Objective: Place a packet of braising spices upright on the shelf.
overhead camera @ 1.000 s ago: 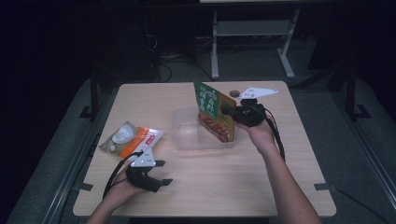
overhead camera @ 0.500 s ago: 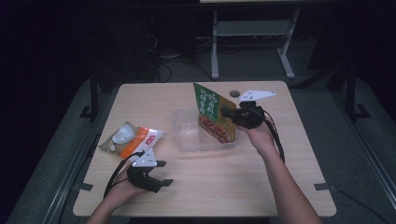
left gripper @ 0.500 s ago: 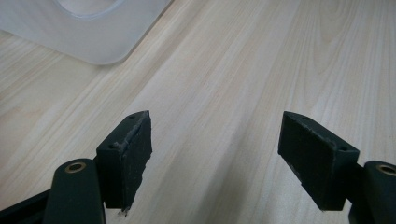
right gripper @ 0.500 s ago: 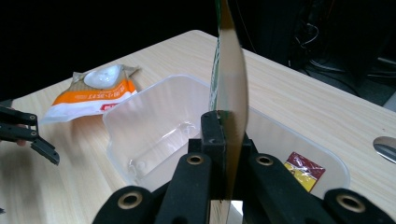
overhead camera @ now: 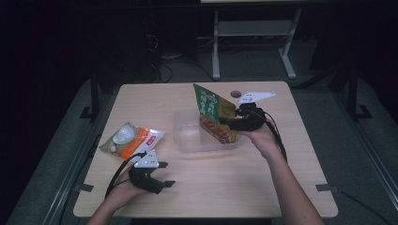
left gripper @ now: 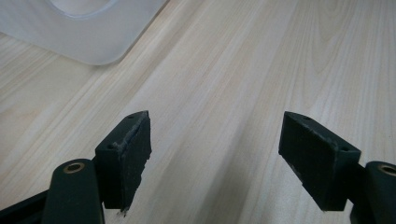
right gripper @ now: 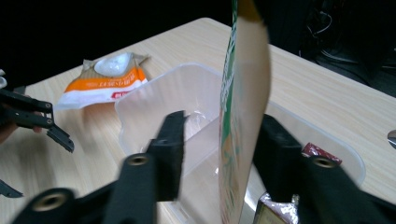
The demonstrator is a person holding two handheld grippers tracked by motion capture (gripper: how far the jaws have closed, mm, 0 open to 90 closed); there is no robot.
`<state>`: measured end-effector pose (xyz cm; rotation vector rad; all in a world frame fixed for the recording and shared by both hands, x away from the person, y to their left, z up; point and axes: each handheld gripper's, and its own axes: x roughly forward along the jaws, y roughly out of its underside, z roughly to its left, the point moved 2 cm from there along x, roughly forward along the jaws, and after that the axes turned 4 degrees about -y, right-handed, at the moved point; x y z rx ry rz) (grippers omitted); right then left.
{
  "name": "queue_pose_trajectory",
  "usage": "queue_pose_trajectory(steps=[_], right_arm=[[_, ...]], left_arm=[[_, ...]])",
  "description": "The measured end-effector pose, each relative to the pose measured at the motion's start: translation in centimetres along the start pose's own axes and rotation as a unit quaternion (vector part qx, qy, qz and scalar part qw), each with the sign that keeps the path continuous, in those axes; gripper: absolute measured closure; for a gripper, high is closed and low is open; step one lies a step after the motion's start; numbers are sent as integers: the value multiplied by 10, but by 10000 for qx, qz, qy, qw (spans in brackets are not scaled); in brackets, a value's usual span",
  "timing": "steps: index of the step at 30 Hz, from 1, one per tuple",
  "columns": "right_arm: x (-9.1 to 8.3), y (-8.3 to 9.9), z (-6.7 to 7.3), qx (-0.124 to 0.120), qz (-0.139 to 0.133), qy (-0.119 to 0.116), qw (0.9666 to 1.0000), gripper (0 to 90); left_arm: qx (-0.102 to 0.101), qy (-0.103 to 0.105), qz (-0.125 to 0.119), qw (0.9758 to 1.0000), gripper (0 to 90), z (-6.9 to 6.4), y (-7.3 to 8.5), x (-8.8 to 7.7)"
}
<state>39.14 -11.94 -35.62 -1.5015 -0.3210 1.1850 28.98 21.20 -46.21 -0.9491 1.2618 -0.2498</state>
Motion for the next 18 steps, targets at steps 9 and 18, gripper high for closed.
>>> queue_pose_trajectory(steps=[9, 18], right_arm=[[-11, 6, 4, -122, 38, 172, 9998, 349], [-27, 19, 8, -303, -26, 468, 9984, 253]], left_arm=[[28, -2, -23, 10000, 238, 0, 0, -1], [16, 5, -35, 10000, 231, 0, 1, -2]])
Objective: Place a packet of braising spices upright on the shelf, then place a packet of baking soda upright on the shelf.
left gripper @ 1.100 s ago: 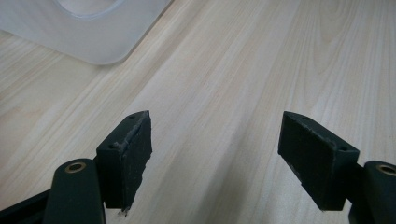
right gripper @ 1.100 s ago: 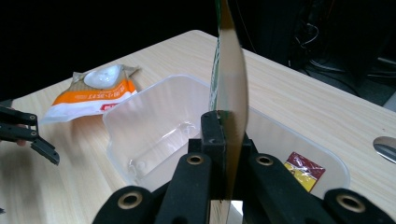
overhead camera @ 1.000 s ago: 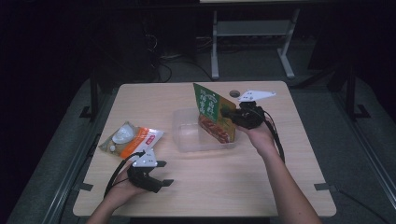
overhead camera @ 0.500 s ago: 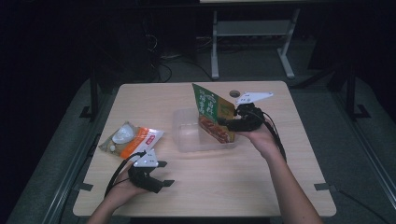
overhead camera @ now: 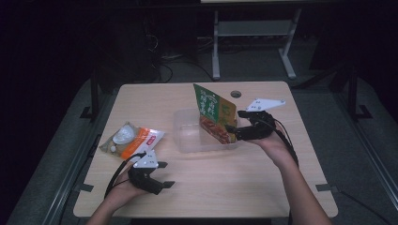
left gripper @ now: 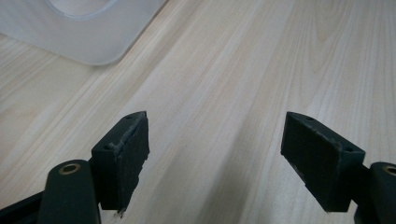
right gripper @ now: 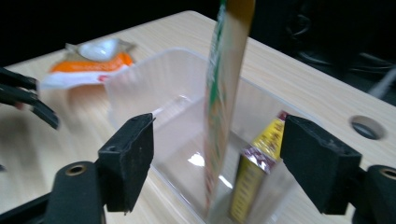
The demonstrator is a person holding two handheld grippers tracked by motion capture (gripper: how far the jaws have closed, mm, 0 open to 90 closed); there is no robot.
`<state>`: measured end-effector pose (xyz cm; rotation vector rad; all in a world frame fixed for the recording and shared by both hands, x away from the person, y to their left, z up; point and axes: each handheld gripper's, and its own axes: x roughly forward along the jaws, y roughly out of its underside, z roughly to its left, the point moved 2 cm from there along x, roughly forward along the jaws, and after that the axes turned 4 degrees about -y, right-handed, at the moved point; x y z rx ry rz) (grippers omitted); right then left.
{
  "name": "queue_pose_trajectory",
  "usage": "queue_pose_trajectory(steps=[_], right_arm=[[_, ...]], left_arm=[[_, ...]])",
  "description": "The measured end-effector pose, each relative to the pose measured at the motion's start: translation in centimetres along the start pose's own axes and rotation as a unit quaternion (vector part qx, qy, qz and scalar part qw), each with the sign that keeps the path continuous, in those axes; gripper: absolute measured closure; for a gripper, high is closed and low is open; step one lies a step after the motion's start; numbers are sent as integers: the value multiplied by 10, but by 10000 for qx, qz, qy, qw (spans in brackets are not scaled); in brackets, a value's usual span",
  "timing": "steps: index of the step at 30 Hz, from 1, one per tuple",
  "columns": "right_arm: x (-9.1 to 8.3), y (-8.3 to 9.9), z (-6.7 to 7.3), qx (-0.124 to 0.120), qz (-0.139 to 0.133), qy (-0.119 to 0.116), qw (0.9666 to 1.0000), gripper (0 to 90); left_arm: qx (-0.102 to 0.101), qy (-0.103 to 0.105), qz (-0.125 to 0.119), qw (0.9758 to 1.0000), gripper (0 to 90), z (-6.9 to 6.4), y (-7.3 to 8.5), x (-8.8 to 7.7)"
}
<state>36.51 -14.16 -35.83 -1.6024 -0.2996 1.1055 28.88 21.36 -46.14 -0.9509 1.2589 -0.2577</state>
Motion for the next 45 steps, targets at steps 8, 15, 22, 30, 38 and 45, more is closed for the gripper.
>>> queue_pose_trajectory(steps=[8, 15, 22, 30, 38, 45], right_arm=[[-9, 24, 5, 174, -21, -10, 9998, 242], [-16, 49, 16, 212, 68, -82, 9997, 237], [-22, 75, 26, 172, 144, -189, 9996, 226], [-23, 98, 36, 111, 322, -178, 9993, 221], [-18, 110, 44, 69, 512, -361, 9980, 215], [-13, 110, 45, 66, 538, -418, 9977, 214]], left_arm=[[38, 8, 34, 10000, 231, -1, 2, 1], [27, -25, 67, 10000, 232, 1, 2, -1], [-65, -149, 80, 9998, 233, 6, 5, -8], [-117, -444, 130, 9989, 235, 23, 5, -25], [-437, -927, 153, 9946, 296, 56, 5, -45], [-722, -1511, 325, 9853, 556, 99, 1, -59]])
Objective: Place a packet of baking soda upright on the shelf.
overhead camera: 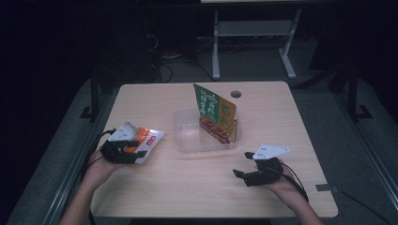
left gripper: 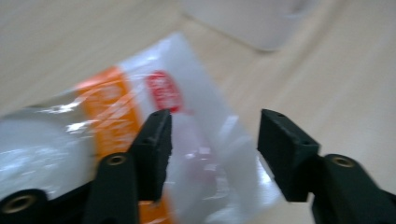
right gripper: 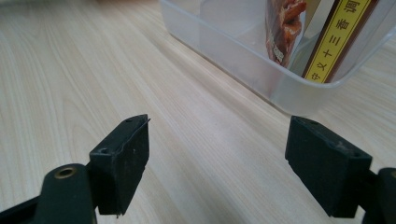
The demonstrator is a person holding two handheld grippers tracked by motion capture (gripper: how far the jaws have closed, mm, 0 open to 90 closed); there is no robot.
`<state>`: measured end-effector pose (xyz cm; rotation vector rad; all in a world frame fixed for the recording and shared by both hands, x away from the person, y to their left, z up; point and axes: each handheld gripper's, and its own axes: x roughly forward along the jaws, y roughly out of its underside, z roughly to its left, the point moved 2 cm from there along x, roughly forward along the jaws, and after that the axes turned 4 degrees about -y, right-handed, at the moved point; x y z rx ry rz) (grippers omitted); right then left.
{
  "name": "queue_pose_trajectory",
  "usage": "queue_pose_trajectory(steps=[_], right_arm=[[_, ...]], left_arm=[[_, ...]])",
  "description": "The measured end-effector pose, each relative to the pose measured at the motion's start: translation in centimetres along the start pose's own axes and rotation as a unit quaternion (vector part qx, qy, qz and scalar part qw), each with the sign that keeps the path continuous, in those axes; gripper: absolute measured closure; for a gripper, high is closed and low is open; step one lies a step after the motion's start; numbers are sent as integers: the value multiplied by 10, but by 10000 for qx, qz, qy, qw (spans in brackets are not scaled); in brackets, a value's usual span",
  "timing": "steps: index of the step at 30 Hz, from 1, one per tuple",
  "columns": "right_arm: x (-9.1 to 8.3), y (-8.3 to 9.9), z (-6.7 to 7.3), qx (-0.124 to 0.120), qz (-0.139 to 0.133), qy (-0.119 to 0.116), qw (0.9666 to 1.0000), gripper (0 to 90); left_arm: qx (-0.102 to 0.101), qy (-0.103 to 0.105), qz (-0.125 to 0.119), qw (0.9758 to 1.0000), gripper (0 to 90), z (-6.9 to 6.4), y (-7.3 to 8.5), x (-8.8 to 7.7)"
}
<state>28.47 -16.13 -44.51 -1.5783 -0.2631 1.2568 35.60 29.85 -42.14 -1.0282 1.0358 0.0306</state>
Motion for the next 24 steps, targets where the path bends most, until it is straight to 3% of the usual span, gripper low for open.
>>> queue_pose_trajectory(steps=[3, 8, 12, 14, 19, 24], right_arm=[[1, 0, 0, 32, 11, -7, 10000, 214], [2, 3, -3, 67, 48, -11, 10000, 214], [2, 3, -4, 77, 54, -21, 10000, 215], [3, 4, -4, 67, 80, -49, 9999, 215], [4, 4, -3, 38, 98, -85, 9999, 216], [5, 4, -3, 68, 122, -116, 9998, 218]], left_arm=[[-260, -234, -7, 9994, 707, 22, -4, 7], [-404, -617, 120, 9972, 896, 52, -12, 20], [-508, -926, 248, 9941, 898, 78, -18, 26], [-593, -1123, 315, 9914, 897, 90, -18, 28], [-902, -1283, 540, 9861, 898, 115, -6, 33], [-1170, -1282, 772, 9818, 898, 122, 13, 42]])
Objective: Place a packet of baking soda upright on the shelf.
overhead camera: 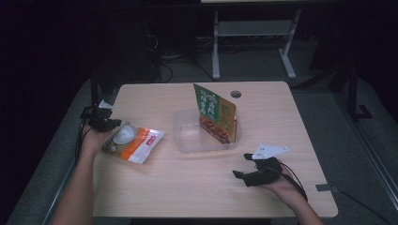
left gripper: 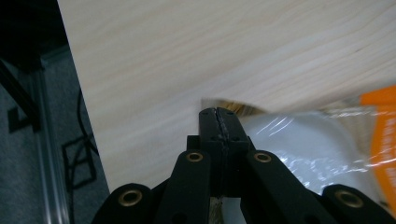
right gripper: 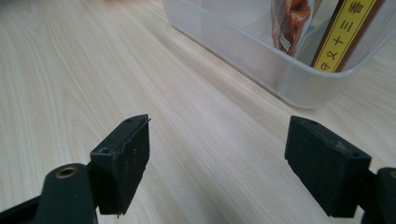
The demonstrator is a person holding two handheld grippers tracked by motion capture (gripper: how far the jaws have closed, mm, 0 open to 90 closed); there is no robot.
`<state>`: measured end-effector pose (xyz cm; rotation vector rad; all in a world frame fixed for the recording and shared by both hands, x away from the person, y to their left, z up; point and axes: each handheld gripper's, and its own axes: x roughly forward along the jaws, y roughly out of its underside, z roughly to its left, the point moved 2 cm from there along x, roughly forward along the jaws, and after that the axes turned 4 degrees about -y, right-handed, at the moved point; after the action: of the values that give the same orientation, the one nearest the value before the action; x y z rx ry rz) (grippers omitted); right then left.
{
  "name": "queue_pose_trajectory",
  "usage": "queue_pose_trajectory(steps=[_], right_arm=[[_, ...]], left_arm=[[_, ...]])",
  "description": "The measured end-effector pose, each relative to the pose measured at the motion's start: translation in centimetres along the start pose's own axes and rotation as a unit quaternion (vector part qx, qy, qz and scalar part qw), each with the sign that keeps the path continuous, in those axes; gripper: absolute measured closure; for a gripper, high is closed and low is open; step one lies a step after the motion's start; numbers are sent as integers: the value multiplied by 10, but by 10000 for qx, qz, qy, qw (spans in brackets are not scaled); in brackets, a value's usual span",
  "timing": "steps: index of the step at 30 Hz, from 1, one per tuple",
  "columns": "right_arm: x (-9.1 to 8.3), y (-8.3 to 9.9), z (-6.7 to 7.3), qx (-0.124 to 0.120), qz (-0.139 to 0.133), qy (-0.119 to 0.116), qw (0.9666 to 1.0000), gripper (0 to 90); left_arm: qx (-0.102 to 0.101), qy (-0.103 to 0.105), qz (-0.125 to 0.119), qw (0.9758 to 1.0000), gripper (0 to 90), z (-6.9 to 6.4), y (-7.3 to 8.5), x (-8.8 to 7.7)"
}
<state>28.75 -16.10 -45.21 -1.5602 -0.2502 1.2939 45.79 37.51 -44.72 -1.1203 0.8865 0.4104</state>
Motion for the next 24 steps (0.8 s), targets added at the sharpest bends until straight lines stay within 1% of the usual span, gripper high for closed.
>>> queue_pose_trajectory(steps=[1, 3, 4, 5, 6, 8, 11, 13, 15, 16, 17, 19, 20, 21, 24], right_arm=[[0, 0, 0, -18, 3, 5, 10000, 217], [-1, 0, 0, -42, -8, 7, 10000, 218], [-1, 0, 0, -33, -18, 8, 10000, 219], [-2, 0, 0, -29, -25, 6, 10000, 220], [-2, 0, 0, -13, -28, 13, 10000, 220], [-1, 0, -1, -16, -22, 8, 10000, 220], [-1, 0, 0, 9, -2, 6, 10000, 220], [-1, -1, 0, -11, -2, 12, 10000, 221], [-1, -1, 1, -10, -7, 16, 10000, 220], [-1, -1, 1, -1, -14, 14, 10000, 220], [-1, -1, 1, -7, -11, 15, 10000, 220], [-1, -1, 1, -13, -3, 21, 10000, 220], [-1, -1, 1, -6, -2, 21, 10000, 220], [-1, -1, 1, 0, -3, 27, 10000, 220], [-1, -1, 0, 13, -7, 29, 10000, 220]], left_arm=[[-1, -52, 157, 9999, 898, 1, 4, 3], [-86, -2, 201, 9998, 898, 0, 14, 7], [-150, -11, 178, 9997, 899, 0, 17, 7], [-233, 16, 143, 9996, 899, 1, 21, 5], [-272, 31, 136, 9995, 899, 1, 23, 2], [-312, 56, 170, 9994, 899, -1, 29, -3], [-315, 119, 211, 9992, 900, -5, 36, -10], [-248, 130, 245, 9993, 900, -9, 41, -14], [-95, 149, 266, 9995, 900, -13, 45, -19], [-99, 169, 260, 9995, 900, -16, 47, -21], [-33, 177, 249, 9995, 900, -18, 49, -23], [-44, 250, 237, 9994, 900, -22, 52, -27], [-6, 300, 260, 9992, 899, -23, 54, -28], [-26, 357, 268, 9990, 899, -24, 55, -30], [57, 469, 249, 9986, 899, -26, 56, -33]])
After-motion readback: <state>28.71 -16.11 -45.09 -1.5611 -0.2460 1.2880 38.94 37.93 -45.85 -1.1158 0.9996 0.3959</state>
